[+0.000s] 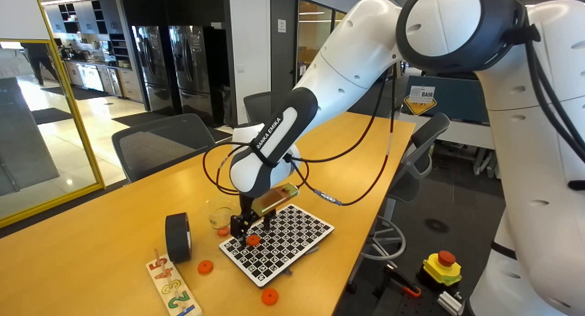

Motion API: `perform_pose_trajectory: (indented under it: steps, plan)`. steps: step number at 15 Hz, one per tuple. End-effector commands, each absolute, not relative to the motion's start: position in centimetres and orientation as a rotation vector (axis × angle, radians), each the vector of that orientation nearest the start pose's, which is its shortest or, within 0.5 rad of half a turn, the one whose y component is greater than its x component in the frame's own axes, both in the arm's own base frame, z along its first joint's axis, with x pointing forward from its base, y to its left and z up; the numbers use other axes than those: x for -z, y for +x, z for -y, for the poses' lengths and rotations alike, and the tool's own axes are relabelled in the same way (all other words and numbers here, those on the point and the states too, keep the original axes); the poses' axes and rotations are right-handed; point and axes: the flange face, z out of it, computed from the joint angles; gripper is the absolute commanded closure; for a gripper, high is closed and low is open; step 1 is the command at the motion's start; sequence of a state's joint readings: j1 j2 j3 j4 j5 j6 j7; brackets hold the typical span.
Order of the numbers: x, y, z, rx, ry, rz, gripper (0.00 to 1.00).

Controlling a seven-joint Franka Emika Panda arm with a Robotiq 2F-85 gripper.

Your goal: Put the blue disc in the white cup and the orange discs in the clear cup

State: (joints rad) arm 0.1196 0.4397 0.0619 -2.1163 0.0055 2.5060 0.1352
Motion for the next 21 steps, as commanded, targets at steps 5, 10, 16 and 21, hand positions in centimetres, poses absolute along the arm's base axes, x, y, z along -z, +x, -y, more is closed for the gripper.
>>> perform_pose_trajectory:
  steps: [5,10,16,21]
  plan:
    - [-20.13,56.73,-11.04,-0.044,-3.117,0.031,0.00]
    - [-20.11,56.61,-11.38,-0.046,-3.118,0.035,0.00]
    - [-20.21,56.50,-11.60,-0.034,-3.124,0.032,0.25]
    - [-20.56,56.62,-11.50,-0.019,-3.124,0.024,0.64]
